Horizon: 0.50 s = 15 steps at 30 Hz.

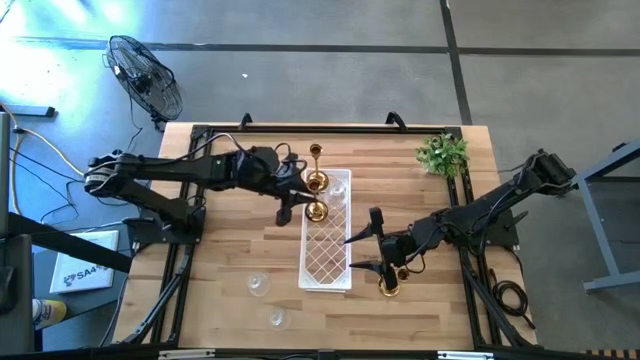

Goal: Pick & Place candle stick holders
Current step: Put the top transparent candle holder on the shelf aligned with the other transparent candle holder

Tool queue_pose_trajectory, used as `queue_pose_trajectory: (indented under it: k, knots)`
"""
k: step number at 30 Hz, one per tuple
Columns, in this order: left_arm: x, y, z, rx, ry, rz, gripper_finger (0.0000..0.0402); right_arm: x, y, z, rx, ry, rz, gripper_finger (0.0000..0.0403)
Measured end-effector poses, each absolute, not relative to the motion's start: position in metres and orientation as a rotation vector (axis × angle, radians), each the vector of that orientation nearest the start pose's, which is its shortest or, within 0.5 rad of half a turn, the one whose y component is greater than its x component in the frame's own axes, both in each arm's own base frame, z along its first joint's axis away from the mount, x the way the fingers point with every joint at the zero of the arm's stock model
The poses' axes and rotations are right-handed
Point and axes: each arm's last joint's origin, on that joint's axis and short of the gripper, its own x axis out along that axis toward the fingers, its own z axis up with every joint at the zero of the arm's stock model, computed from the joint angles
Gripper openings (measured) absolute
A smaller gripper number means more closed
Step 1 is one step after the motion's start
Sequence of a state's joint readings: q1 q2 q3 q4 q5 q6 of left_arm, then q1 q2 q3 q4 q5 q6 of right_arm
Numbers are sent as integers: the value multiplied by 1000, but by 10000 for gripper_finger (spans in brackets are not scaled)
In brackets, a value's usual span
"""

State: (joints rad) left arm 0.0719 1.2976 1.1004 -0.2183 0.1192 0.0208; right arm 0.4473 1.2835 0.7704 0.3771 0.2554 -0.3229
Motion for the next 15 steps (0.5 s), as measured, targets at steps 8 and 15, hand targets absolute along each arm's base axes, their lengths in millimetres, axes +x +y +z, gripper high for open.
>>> queue_pose_trajectory:
  k: [8, 15]
  knots:
    - [289, 17, 328, -20, 423, -51, 91, 258, 116, 276, -368, 96, 210, 257]
    - [288, 17, 326, -22, 444, -51, 92, 258, 116, 276, -368, 96, 210, 257]
